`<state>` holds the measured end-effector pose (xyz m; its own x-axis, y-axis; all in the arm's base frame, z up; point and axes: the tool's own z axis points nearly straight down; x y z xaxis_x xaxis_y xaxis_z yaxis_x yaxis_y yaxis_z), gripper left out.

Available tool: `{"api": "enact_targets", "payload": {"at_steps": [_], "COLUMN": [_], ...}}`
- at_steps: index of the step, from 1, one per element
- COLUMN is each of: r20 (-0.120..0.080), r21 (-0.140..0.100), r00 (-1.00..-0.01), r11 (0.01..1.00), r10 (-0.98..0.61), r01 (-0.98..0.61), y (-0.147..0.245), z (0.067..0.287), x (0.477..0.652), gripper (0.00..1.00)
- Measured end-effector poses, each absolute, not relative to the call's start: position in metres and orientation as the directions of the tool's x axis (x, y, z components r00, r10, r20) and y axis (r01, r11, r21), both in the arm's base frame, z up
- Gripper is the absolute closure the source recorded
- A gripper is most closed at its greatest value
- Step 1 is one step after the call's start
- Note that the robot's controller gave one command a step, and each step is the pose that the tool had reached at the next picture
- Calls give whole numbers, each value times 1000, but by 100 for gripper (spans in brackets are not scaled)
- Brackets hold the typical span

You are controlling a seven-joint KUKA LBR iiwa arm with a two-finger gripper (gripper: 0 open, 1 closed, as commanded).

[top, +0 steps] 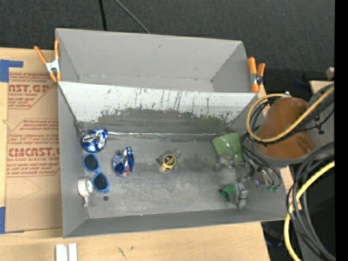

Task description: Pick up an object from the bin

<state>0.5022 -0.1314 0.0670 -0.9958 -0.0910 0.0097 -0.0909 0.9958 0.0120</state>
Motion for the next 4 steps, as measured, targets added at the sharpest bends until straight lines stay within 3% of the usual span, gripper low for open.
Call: {"api": "enact_targets", "payload": {"at_steps": [1,2,3,4], "r20": [-3,1,-9,-3], "r21": [0,3,-5,0], "r00": [-957,-957,-957,-957], "r11": [957,957,957,957], "r10": [-291,-290,-290,-290], "r01": [-291,-290,-290,-290], "y": [-134,-133,-124,-124], "z": [70,72,248,243], "x": [490,490,486,484], "gripper": [0,100,100,0]}}
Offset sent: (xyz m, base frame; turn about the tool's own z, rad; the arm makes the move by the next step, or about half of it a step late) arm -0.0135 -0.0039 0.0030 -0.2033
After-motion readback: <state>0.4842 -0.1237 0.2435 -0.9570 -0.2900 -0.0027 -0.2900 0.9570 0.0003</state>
